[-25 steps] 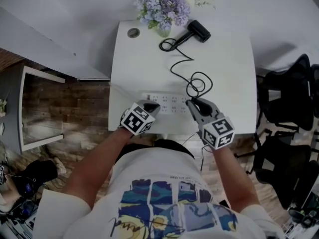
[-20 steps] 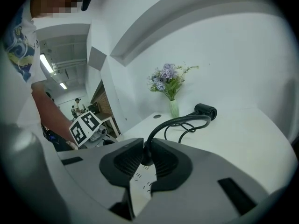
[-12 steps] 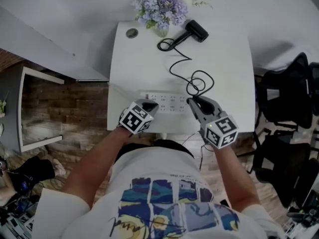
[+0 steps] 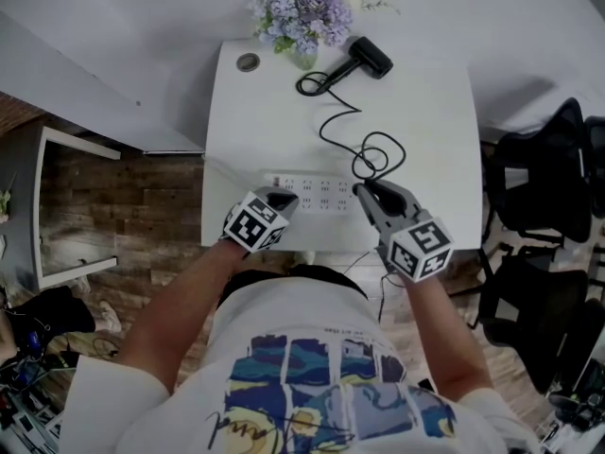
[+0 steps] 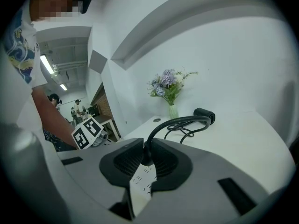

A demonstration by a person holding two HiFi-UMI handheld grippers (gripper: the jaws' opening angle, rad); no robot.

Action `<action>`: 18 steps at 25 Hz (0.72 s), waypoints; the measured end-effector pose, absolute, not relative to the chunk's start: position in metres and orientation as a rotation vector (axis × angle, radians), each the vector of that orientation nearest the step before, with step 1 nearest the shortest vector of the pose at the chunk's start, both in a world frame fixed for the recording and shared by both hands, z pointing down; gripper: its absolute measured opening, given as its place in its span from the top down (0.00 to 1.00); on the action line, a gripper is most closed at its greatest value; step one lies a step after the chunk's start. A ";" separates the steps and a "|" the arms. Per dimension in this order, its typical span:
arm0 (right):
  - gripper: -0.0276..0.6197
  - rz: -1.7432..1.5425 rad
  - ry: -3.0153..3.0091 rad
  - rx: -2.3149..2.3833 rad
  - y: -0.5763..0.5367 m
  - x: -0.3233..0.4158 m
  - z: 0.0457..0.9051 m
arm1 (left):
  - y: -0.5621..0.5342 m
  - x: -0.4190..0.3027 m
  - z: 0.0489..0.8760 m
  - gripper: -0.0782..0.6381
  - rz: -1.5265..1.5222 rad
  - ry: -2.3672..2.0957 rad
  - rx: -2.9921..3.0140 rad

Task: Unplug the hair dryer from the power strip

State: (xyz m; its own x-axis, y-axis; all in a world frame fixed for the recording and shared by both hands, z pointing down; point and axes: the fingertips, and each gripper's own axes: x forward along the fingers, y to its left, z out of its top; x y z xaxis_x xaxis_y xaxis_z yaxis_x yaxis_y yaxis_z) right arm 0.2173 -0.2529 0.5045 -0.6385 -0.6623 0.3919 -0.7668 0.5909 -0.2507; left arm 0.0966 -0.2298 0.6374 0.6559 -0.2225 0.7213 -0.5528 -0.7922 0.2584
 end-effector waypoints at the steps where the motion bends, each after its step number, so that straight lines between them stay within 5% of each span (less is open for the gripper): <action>1: 0.87 0.586 -2.566 1.177 -0.253 0.218 0.504 | -0.230 0.097 0.637 0.89 0.963 -0.604 2.412; 18: 0.87 0.617 -2.586 1.203 -0.257 0.217 0.501 | -0.231 0.097 0.639 0.89 0.957 -0.605 2.412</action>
State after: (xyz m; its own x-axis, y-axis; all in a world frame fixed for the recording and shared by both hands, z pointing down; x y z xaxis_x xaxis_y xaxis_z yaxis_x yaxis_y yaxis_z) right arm 0.2173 -0.2570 0.5009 -0.6398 -0.6746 0.3683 -0.7682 0.5761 -0.2792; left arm 0.0971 -0.2307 0.6391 0.6591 -0.2230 0.7182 -0.5529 -0.7910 0.2618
